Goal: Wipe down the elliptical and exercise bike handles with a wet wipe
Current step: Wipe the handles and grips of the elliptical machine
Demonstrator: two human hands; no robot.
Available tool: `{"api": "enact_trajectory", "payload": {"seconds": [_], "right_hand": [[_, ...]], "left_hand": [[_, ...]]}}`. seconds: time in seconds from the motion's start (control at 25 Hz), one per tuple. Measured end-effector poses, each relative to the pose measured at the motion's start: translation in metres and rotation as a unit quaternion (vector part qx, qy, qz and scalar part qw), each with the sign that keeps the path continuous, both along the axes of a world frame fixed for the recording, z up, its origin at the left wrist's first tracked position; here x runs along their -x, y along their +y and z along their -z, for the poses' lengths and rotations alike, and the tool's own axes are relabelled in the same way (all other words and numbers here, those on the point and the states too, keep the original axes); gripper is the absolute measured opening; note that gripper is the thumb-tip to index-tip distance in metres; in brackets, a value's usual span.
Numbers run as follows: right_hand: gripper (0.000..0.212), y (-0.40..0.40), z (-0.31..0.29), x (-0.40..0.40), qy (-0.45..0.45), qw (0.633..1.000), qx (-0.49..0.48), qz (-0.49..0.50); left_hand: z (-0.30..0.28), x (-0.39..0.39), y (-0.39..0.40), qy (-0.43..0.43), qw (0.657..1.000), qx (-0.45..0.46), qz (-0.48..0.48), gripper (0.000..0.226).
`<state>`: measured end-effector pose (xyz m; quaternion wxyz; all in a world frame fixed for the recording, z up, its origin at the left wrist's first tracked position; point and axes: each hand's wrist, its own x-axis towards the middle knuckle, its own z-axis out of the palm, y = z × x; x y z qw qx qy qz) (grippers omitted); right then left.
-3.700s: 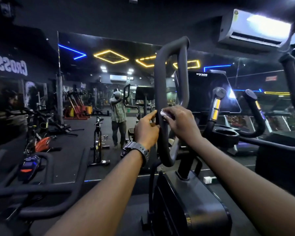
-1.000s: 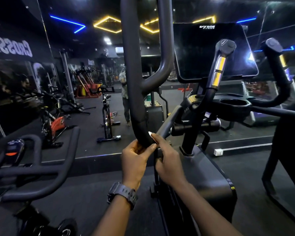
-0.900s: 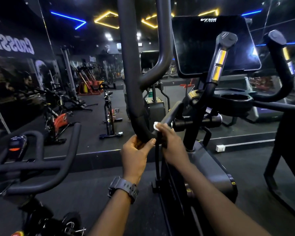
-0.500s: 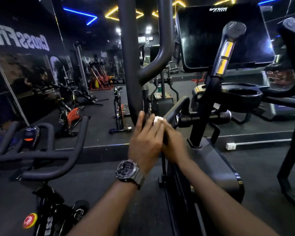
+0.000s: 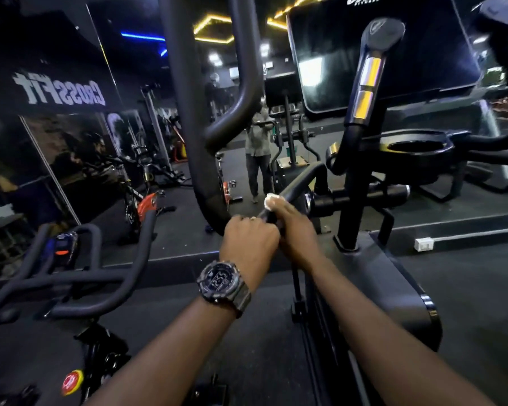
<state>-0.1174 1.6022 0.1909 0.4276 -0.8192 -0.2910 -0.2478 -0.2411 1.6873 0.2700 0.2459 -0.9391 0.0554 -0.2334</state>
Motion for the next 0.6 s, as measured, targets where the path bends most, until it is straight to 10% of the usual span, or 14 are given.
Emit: {"api": "enact_trajectory", "payload": {"seconds": [0.6], "right_hand": [[0.039,-0.009,0.003,-0.006,-0.012,0.998,-0.05,0.033]], "left_hand": [[0.018,-0.031,-0.007,0.023,0.997,0.043,-0.055,0.039]]}}
